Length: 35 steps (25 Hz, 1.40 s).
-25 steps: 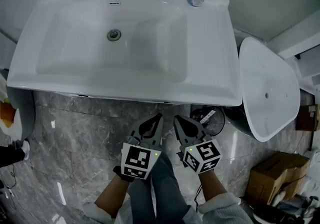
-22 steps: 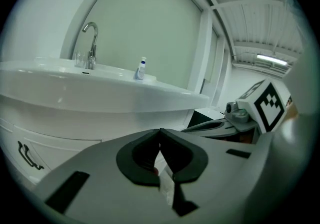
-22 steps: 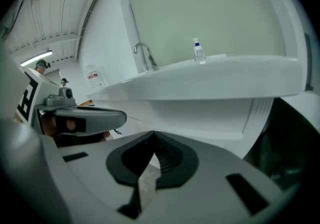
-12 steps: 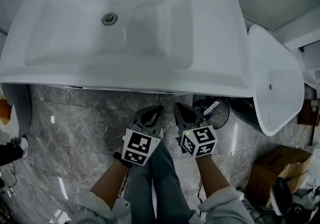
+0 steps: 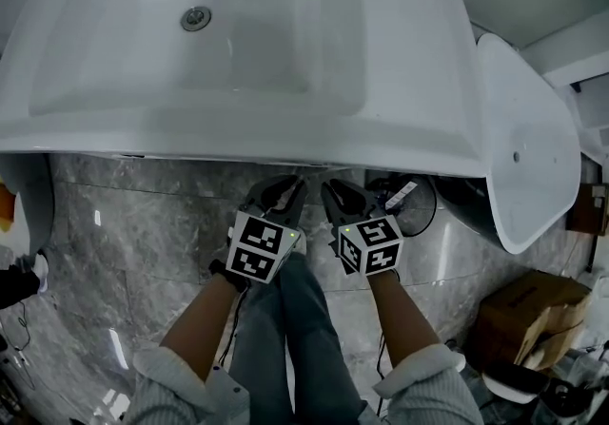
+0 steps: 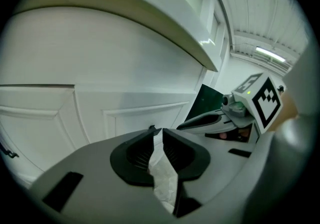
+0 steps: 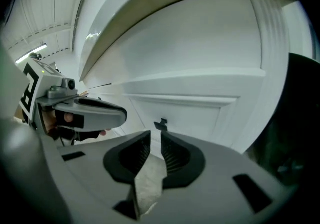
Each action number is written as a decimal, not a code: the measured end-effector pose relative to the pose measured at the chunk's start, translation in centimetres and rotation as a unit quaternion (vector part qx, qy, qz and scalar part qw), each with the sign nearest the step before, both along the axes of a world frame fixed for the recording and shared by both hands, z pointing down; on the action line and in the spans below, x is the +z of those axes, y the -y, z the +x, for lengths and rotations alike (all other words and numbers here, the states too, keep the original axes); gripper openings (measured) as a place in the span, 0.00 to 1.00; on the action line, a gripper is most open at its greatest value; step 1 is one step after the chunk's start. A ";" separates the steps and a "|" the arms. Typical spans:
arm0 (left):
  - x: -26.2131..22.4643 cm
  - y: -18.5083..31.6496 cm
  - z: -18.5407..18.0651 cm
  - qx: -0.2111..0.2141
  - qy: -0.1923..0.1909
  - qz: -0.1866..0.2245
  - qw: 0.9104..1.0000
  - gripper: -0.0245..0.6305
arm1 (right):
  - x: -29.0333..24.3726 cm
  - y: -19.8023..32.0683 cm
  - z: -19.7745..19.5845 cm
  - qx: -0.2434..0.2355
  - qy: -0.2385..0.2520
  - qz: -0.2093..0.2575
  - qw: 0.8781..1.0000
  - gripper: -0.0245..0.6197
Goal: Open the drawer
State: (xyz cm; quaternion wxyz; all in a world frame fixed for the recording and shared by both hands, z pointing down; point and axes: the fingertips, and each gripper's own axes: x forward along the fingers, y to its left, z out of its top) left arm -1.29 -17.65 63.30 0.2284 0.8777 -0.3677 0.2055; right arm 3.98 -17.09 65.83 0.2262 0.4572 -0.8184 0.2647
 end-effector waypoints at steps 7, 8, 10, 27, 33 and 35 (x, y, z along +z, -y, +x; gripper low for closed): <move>2.5 0.6 1.4 0.037 0.029 -0.012 0.999 0.21 | 1.0 1.5 -0.4 -0.027 -0.032 0.014 0.999 0.19; 2.9 0.6 1.6 0.047 0.037 -0.012 0.998 0.21 | 1.2 1.7 -0.4 -0.032 -0.038 0.016 0.999 0.19; 3.5 0.9 1.8 0.059 0.050 -0.011 0.997 0.23 | 1.6 2.0 -0.5 -0.040 -0.047 0.016 0.998 0.20; 5.0 3.3 3.3 0.118 0.127 0.038 0.984 0.18 | 2.6 3.5 -0.7 -0.155 -0.195 0.079 0.965 0.17; 5.2 2.9 3.8 0.188 0.153 0.062 0.968 0.13 | 2.9 3.3 -1.4 -0.233 -0.248 0.109 0.934 0.15; 5.2 2.9 3.8 0.193 0.150 0.061 0.968 0.13 | 3.0 3.3 -1.6 -0.249 -0.257 0.116 0.927 0.14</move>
